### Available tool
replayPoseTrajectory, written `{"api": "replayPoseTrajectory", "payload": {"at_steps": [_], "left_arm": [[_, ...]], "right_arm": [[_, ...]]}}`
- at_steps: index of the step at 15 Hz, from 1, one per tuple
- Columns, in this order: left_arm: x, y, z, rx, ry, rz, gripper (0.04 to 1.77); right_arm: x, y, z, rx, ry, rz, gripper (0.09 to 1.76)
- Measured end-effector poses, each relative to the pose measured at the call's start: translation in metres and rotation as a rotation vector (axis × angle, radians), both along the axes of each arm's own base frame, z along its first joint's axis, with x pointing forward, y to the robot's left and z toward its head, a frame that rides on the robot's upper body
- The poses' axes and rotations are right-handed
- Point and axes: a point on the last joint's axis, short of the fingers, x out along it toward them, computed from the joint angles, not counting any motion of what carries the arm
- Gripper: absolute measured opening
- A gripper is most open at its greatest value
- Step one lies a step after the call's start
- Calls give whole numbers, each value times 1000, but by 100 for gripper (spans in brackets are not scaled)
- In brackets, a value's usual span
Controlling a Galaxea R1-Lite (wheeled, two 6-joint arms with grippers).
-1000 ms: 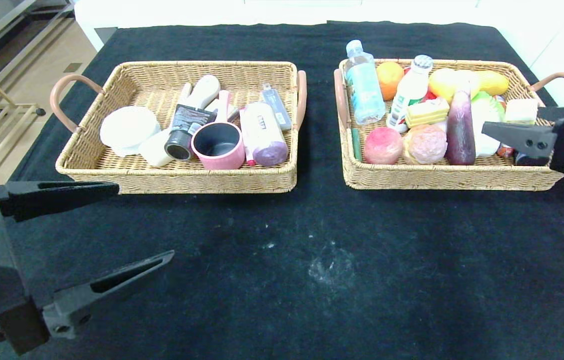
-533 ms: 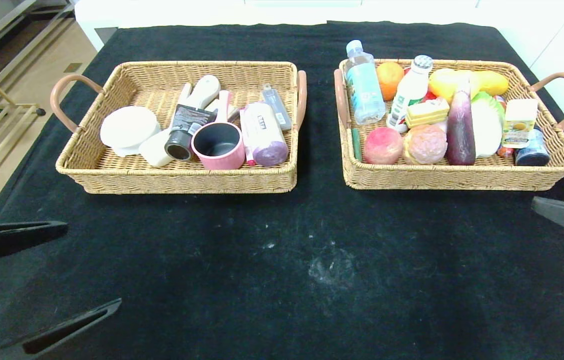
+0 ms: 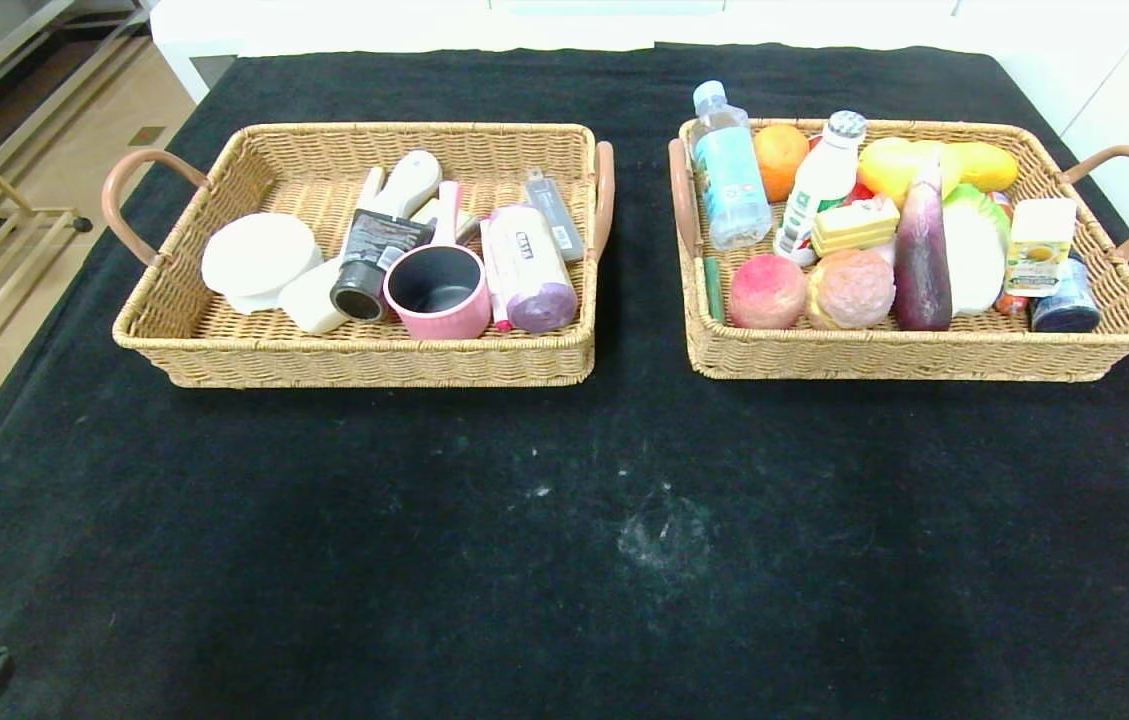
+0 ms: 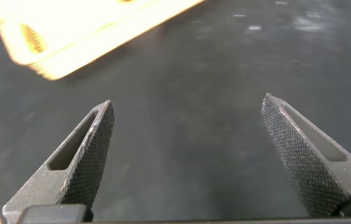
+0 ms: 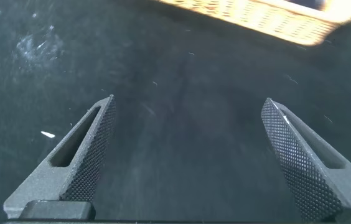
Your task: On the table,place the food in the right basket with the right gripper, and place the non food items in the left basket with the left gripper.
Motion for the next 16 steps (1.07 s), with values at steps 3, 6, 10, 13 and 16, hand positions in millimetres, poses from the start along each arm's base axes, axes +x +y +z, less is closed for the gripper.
{"api": "replayPoseTrajectory", "payload": {"at_steps": [3,6,10,13,16], "left_arm": [[-24,7,-5,-21,-76,109,172],[-48,10,-18,-35,-147,170,172],[-67,13,-29,-93,-179,261,172],[-71,12,-31,-93,-195,295,172],[-75,10,-34,-93,-204,324,172]], "right_arm": [[-35,-8,-7,29,-61,-116,170],[-69,-9,-24,43,-128,-167,170],[-96,-8,-50,64,-219,-210,170],[-104,-7,-64,66,-251,-228,170],[-105,-7,-75,67,-255,-231,170]]}}
